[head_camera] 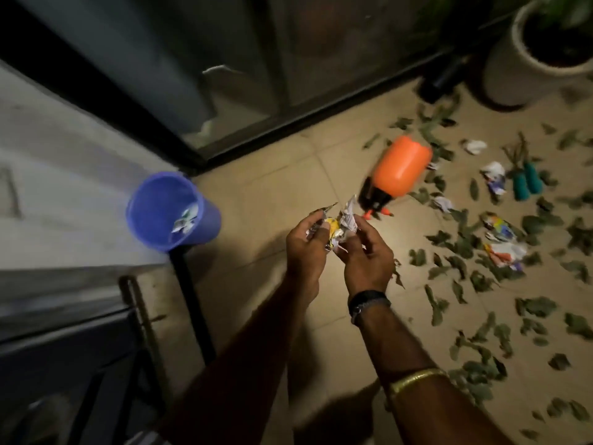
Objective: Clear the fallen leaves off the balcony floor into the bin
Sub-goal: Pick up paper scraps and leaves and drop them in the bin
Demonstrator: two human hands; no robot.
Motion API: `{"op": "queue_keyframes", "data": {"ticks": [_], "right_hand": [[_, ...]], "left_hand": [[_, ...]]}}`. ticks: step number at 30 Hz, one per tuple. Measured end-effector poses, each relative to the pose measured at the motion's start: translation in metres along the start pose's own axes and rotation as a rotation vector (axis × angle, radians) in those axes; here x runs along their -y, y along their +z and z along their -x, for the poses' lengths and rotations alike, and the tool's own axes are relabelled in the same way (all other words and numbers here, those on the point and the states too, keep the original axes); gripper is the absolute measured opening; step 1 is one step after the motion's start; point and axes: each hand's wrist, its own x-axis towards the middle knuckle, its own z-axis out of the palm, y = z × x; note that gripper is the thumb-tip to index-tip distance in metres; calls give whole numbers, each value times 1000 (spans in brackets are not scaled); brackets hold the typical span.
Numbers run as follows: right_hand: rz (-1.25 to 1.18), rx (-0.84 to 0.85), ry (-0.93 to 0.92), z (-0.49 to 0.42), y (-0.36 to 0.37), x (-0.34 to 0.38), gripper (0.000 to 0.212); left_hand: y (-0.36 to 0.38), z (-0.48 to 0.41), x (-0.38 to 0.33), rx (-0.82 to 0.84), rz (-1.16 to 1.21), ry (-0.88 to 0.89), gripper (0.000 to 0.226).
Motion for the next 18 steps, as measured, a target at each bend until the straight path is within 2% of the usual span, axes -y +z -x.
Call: {"op": "queue_keyframes", "data": {"ticks": [4,11,14,18], "right_hand": [[90,201,-3,37,98,-13,30],[166,470,65,95,263,-49,33],[278,537,108,100,325,-74,37],[463,573,138,91,382,-96,41]], "left_hand": [[-100,-27,-22,-172,129,-16,31],[-268,-83,-49,-358,290,-57,18],[-327,-123,-53,-423,279,-135,27],[-384,-166,-61,-332,359,-220,49]]}}
